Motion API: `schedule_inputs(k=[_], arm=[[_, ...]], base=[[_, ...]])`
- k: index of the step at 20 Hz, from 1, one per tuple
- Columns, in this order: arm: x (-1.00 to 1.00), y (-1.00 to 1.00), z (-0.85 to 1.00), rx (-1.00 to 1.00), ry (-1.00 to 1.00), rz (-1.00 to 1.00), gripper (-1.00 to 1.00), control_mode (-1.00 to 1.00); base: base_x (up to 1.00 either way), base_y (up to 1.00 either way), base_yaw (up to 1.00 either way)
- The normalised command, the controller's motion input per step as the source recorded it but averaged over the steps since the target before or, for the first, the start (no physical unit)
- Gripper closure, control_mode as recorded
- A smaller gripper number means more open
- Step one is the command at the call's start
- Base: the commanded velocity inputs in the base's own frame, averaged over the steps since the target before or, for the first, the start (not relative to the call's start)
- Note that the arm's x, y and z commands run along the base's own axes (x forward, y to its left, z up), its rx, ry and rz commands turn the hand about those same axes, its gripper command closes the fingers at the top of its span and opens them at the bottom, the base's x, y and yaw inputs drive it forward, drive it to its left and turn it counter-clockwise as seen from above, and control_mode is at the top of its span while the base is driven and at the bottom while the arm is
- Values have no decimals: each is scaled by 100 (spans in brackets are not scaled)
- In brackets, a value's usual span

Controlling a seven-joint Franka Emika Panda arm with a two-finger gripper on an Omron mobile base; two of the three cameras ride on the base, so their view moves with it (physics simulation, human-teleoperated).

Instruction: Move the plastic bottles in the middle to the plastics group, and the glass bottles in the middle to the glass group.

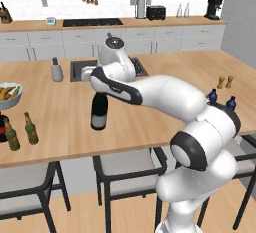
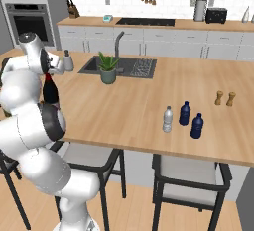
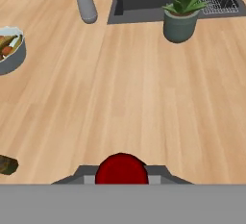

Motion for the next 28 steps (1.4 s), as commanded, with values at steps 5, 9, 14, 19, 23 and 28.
schedule_inputs(k=[5,9,14,19,23,28], arm=[[2,80,0,2,3,0,100,-100],[0,72,0,4,0,0,100,-100],[-5,57,-1,4,0,0,100,-100],[0,53,-11,4,0,0,100,-100],[0,44,-18,2,0,0,100,-100],[0,37,-23,0,0,0,100,-100]], base=[[0,0,0],[0,0,0],[0,0,0],[0,0,0],[0,0,0],[0,0,0]])
